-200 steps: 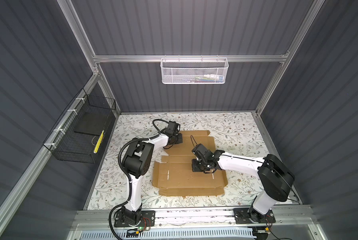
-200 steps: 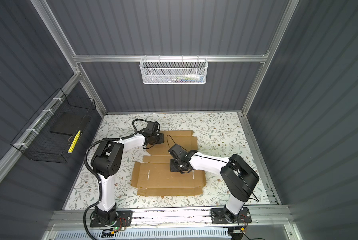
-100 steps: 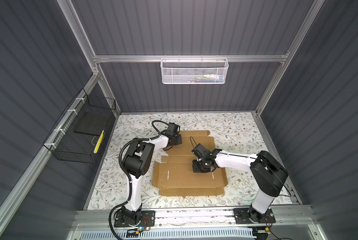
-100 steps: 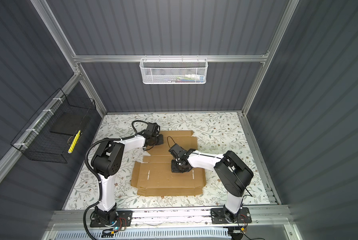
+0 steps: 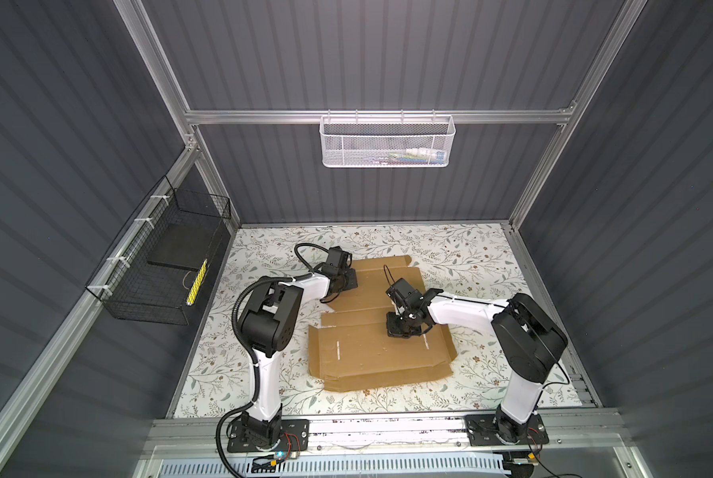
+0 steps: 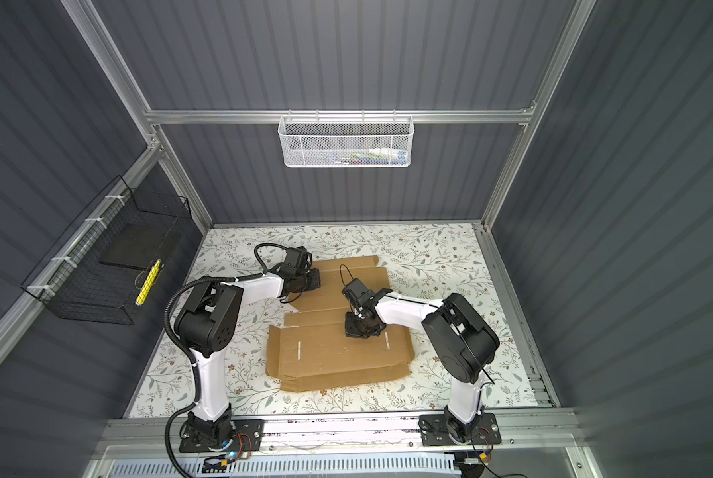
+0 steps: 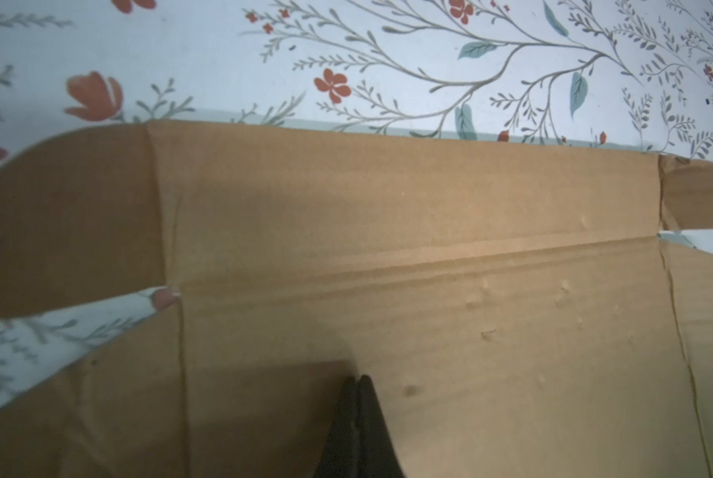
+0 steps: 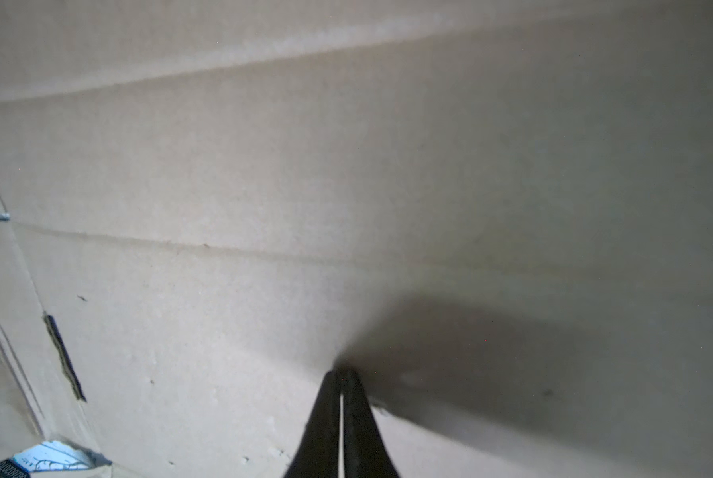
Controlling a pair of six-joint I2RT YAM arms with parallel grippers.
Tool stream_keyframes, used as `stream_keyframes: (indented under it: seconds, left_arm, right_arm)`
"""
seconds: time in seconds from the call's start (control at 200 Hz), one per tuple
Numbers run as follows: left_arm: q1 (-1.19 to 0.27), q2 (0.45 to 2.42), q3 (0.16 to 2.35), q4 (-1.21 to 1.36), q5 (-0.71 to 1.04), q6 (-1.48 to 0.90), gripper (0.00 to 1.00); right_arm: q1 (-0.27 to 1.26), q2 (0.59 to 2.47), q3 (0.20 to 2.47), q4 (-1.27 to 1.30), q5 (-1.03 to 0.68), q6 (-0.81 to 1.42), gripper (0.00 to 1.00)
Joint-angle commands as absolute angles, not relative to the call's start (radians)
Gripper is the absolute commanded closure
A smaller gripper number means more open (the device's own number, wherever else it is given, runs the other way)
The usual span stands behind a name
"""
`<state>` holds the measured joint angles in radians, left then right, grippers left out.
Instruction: Fold the paper box
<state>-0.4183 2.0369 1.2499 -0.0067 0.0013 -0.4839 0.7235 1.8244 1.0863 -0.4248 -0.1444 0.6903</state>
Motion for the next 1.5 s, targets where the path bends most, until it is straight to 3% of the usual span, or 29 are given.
stream_keyframes:
  seconds: [0.0, 0.6, 0.941, 1.226, 1.496]
  left_arm:
    - [-0.406, 2.03, 1.188, -0.092, 0.011, -0.505, 1.0]
    - [-0.41, 1.896, 1.004, -0.028, 0.081, -0.587, 1.0]
    - [-0.411, 1.78, 1.005, -0.018, 0.076, -0.604, 1.0]
    - [-0.411, 1.856, 1.127, -0.017, 0.092, -0.584, 1.0]
    - [-0.411, 1.974, 1.201, 0.005, 0.121, -0.588, 1.0]
  right_arm:
    - [0.685, 1.875, 1.092, -0.502, -0.103, 0.651, 0.9]
    - [0.564, 1.924, 1.206, -0.564, -0.039, 0.543, 0.87]
    - [0.59, 1.7, 1.145, -0.533, 0.04, 0.534, 0.86]
    - [0.693, 1.523, 1.012, -0.525, 0.088, 0.62, 0.85]
    - [0.758, 1.55, 0.943, -0.464, 0.05, 0.683, 0.85]
